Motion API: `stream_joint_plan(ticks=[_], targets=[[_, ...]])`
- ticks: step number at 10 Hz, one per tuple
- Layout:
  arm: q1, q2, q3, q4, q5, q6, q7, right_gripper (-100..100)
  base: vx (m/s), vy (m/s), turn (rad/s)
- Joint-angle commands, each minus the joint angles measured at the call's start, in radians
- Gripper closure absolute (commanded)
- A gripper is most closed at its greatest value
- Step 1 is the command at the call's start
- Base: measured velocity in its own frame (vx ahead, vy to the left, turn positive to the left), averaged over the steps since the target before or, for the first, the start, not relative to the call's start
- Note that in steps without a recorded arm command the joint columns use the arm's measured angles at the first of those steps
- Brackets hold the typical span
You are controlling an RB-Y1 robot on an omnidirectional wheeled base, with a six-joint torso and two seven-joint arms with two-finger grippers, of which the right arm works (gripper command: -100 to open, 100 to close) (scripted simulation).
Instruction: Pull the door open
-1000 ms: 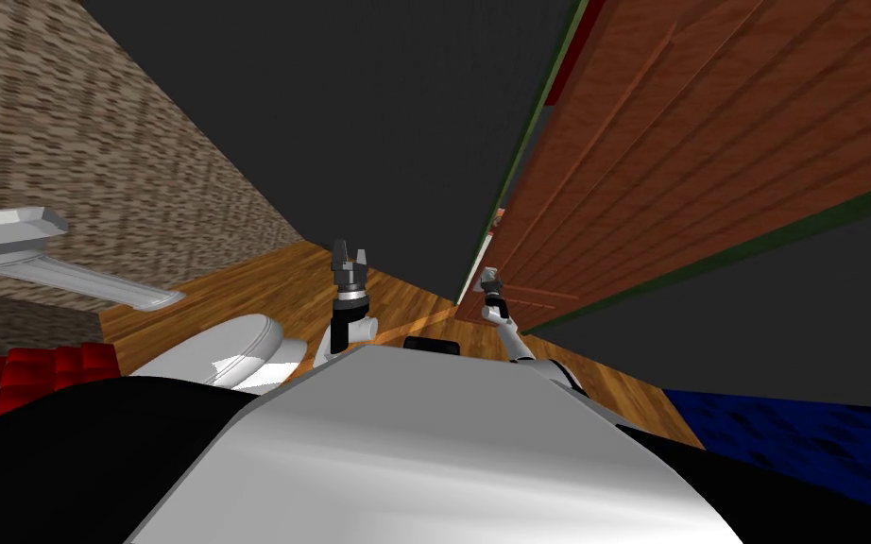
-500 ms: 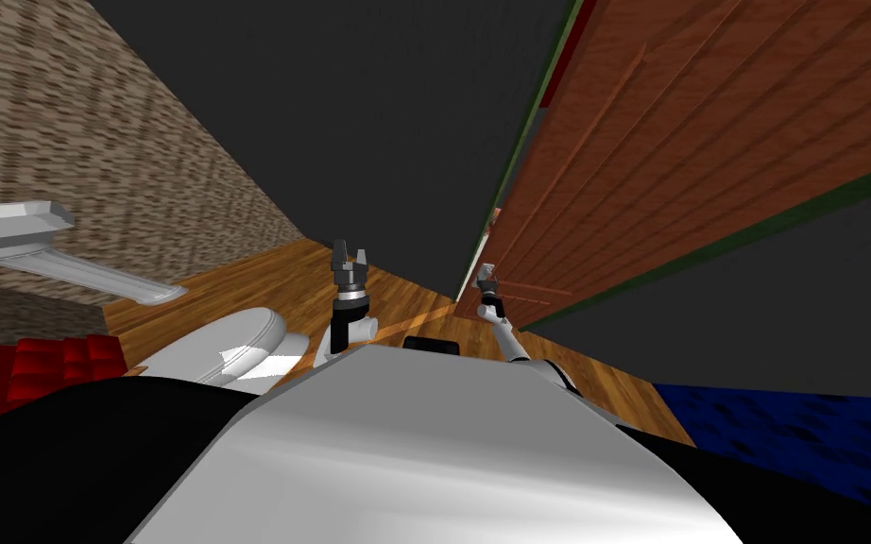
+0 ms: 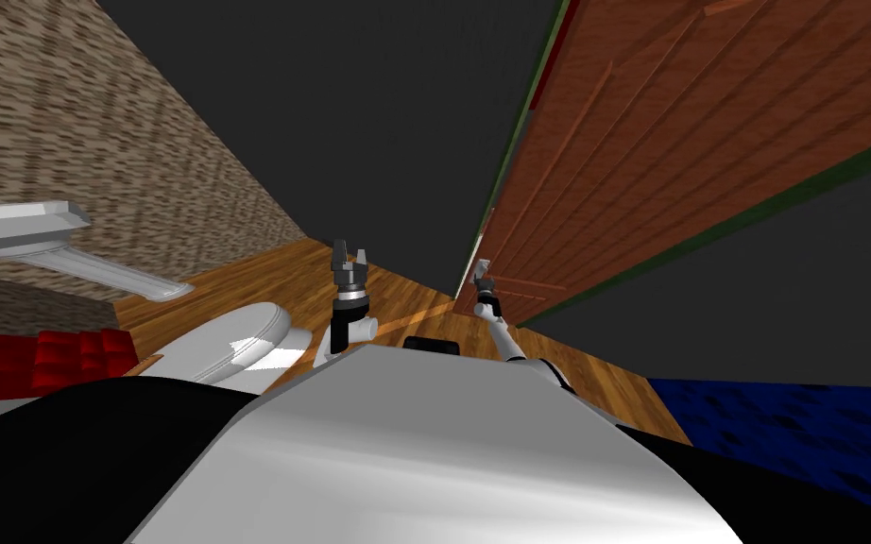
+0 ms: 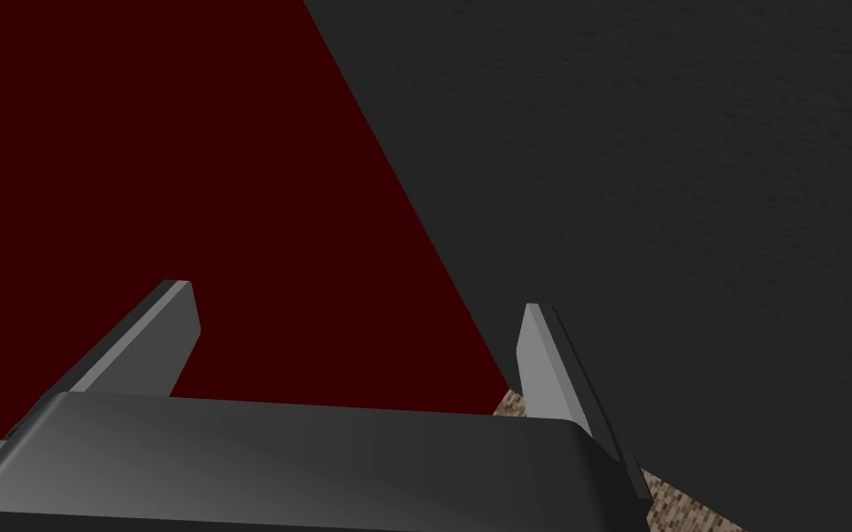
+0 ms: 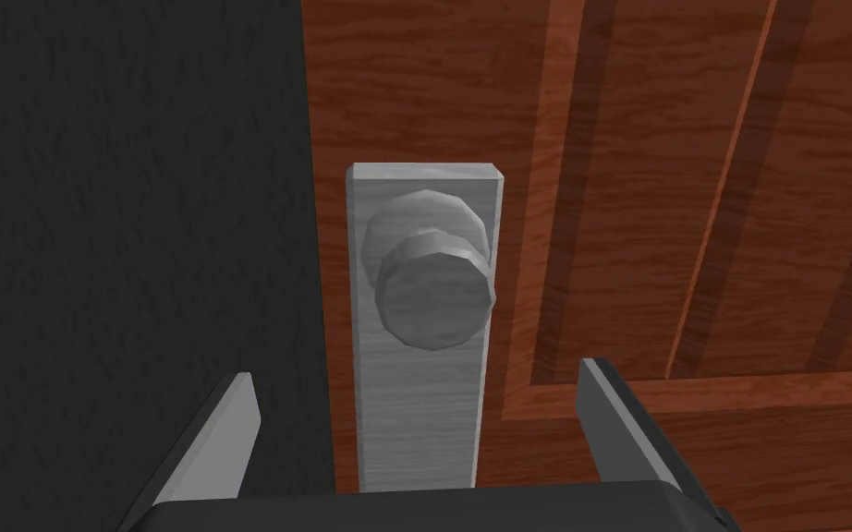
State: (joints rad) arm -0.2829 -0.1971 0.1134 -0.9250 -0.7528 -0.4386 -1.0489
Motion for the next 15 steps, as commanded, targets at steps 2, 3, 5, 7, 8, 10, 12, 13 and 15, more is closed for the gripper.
stream_joint_plan(ticks=[2,3,5,7,8,10,12,13,15], targets=[[0.002,0.006,0.001,-0.009,-0.014,0.004,-0.017,-100,-0.064,-0.024,0.004],[0.010,-0.024,-0.008,-0.005,-0.021,0.000,-0.044,-100,0.079,0.012,0.177],[0.022,-0.069,-0.021,0.004,-0.030,-0.008,-0.079,-100,0.180,0.010,0.203],[0.035,-0.115,-0.034,0.012,-0.039,-0.016,-0.115,-100,0.190,0.013,0.189],[0.042,-0.106,-0.023,0.005,-0.034,-0.017,-0.110,-100,0.087,0.013,0.037],[0.042,-0.106,-0.023,0.005,-0.034,-0.017,-0.110,100,-0.018,-0.011,-0.035],[0.042,-0.106,-0.023,0.005,-0.034,-0.017,-0.110,100,-0.023,-0.005,0.015],[0.042,-0.106,-0.023,0.005,-0.034,-0.017,-0.110,100,-0.009,0.002,-0.004],[0.052,-0.127,-0.003,-0.003,-0.034,-0.015,-0.135,100,-0.076,-0.039,0.082]])
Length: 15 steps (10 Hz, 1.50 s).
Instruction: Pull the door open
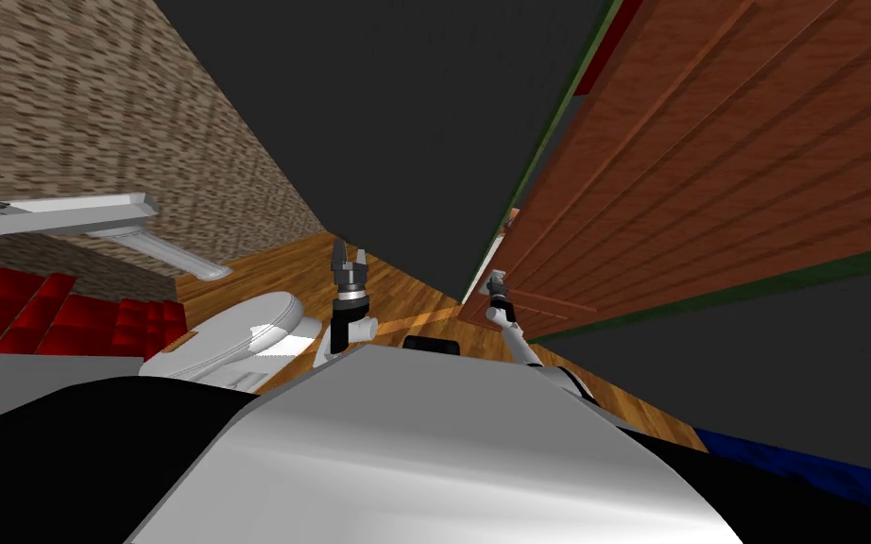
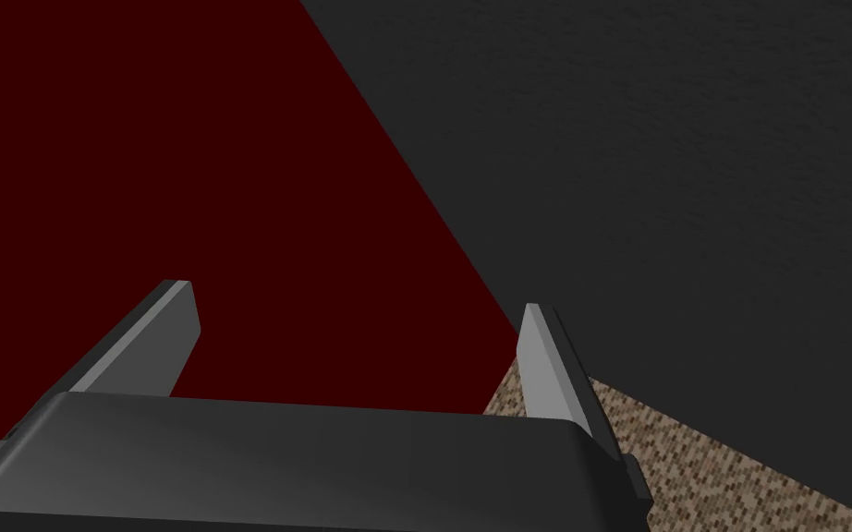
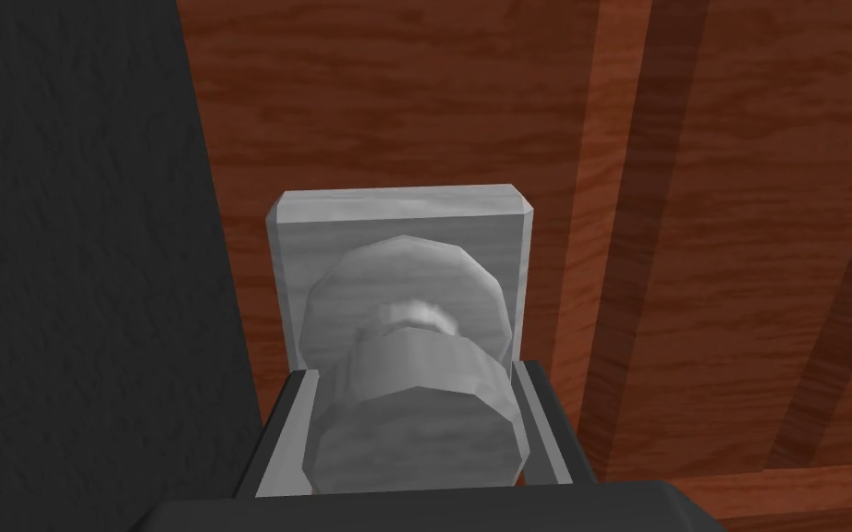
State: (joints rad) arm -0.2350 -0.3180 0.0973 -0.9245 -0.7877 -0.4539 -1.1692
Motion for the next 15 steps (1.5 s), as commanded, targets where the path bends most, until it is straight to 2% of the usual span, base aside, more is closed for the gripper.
stream_joint_plan(ticks=[1,8,10,11,15], targets=[[0.008,-0.016,0.023,-0.009,0.001,0.001,-0.027,100,-0.240,-0.101,0.215],[0.040,-0.098,0.108,-0.054,0.002,0.001,-0.134,100,-0.207,-0.083,0.173],[0.047,-0.117,0.127,-0.065,0.002,0.001,-0.159,100,-0.223,-0.087,0.113],[0.043,-0.112,0.121,-0.055,0.002,0.001,-0.153,100,-0.097,-0.032,0.040],[0.068,-0.155,0.184,-0.096,0.007,-0.007,-0.203,100,-0.220,-0.081,0.130]])
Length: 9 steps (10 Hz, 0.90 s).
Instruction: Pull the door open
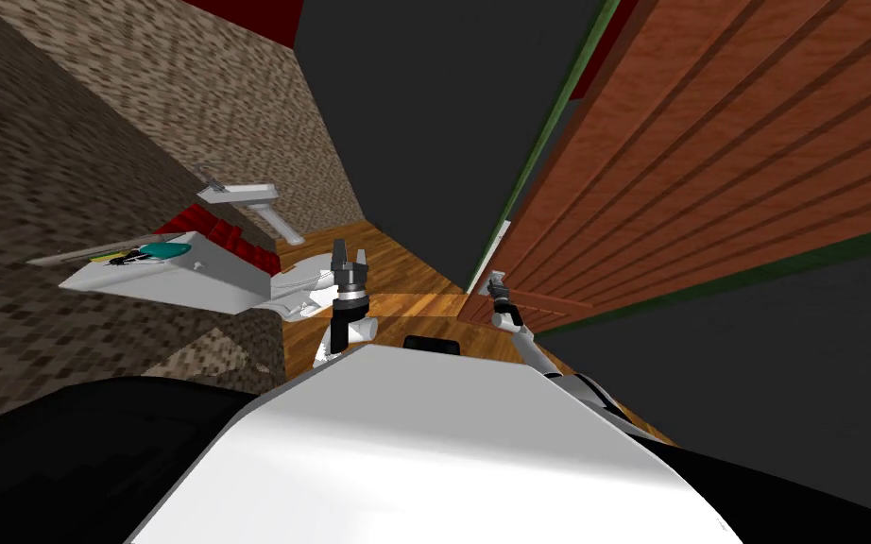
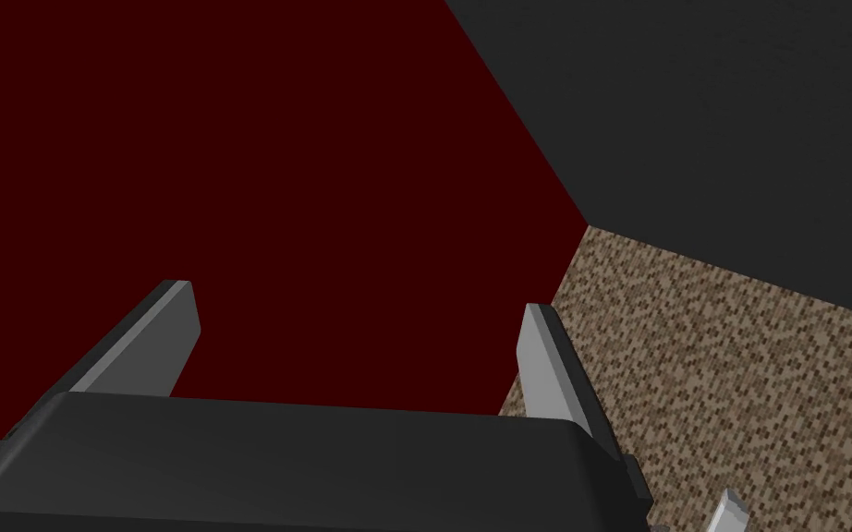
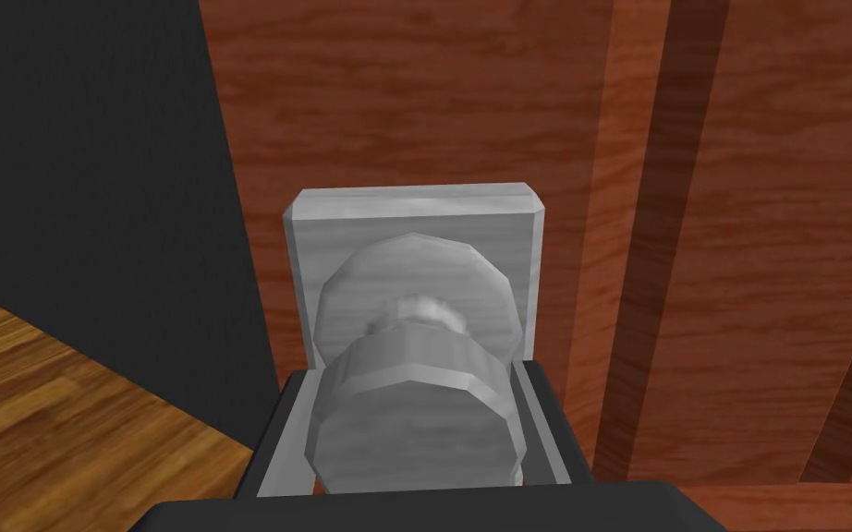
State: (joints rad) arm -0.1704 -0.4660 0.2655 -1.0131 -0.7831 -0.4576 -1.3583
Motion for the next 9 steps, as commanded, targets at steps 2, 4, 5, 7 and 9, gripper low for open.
stream_joint_plan(ticks=[2,4,5,7,9], targets=[[0.013,-0.026,0.041,-0.026,0.004,-0.008,-0.034,100,-0.222,-0.110,0.109],[0.021,-0.041,0.062,-0.041,0.005,-0.012,-0.051,100,-0.185,-0.087,0.088],[0.024,-0.049,0.073,-0.049,0.006,-0.014,-0.059,100,-0.192,-0.080,0.089],[0.033,-0.060,0.091,-0.049,0.009,-0.019,-0.073,100,-0.105,-0.042,0.058],[0.039,-0.077,0.110,-0.062,0.011,-0.027,-0.090,100,-0.168,-0.064,0.080]])
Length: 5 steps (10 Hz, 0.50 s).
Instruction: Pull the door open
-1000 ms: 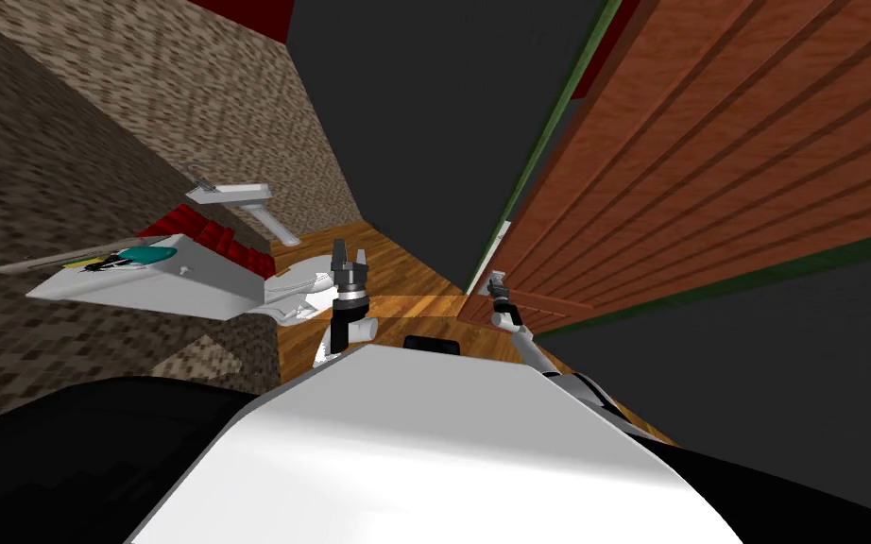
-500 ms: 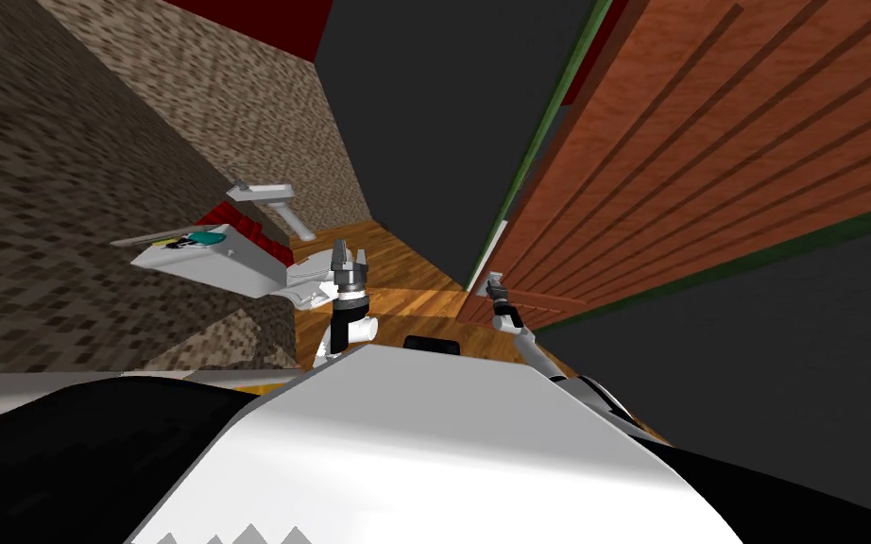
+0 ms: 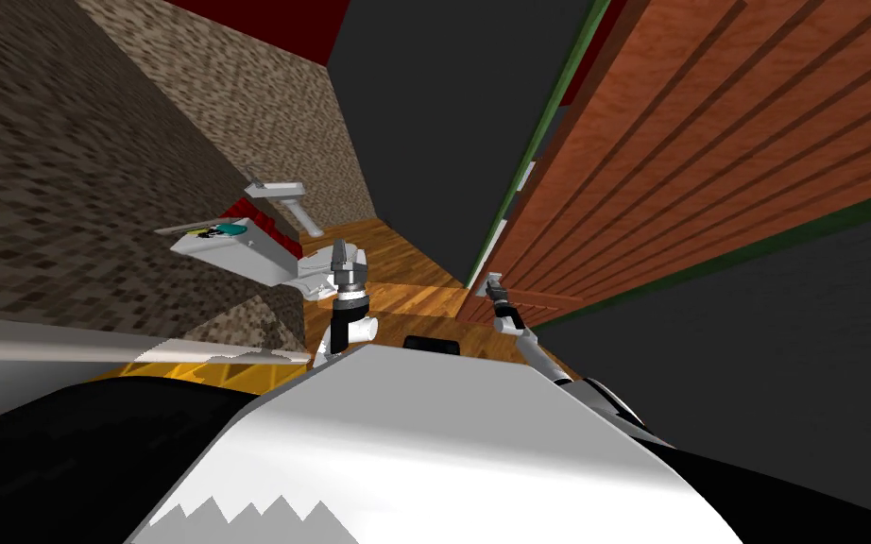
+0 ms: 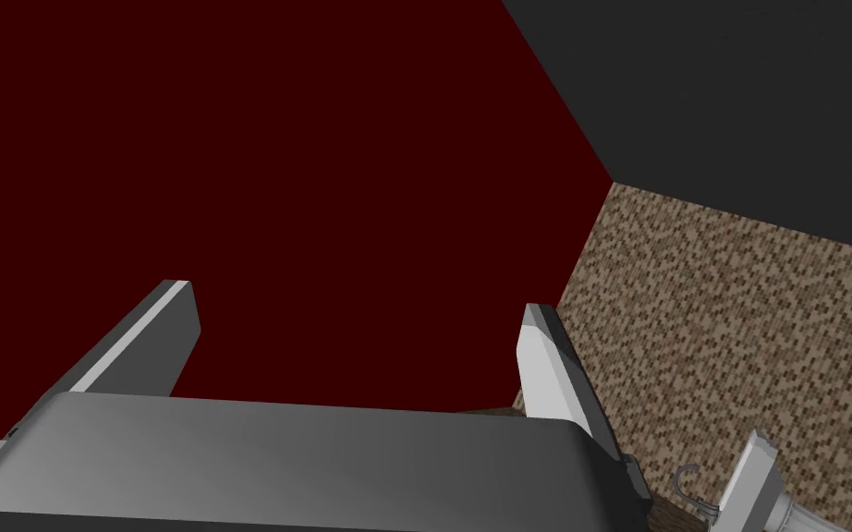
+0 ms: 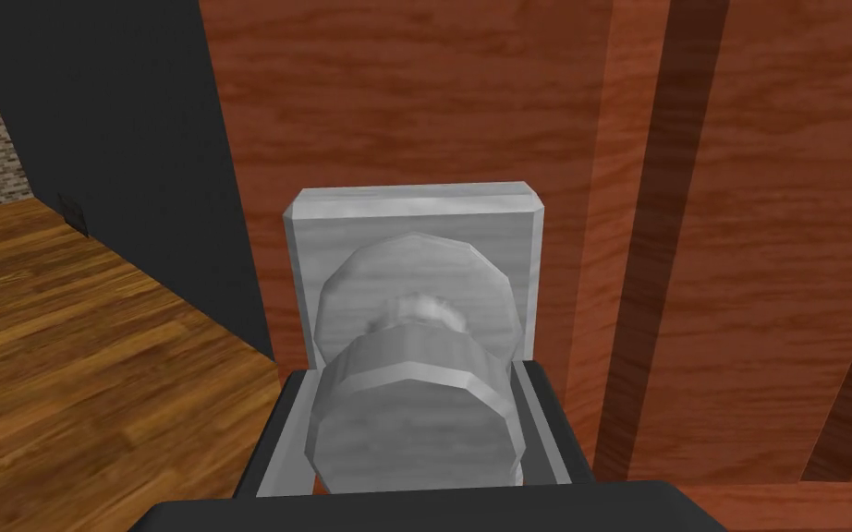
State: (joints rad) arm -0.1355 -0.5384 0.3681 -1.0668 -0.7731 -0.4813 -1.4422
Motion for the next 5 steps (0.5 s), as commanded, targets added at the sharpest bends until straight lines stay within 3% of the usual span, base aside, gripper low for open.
stream_joint_plan(ticks=[1,5], targets=[[0.009,-0.018,0.021,-0.018,0.003,-0.010,-0.018,100,-0.200,-0.082,0.089],[0.026,-0.065,0.072,-0.052,0.009,-0.032,-0.063,100,-0.182,-0.094,0.087]])
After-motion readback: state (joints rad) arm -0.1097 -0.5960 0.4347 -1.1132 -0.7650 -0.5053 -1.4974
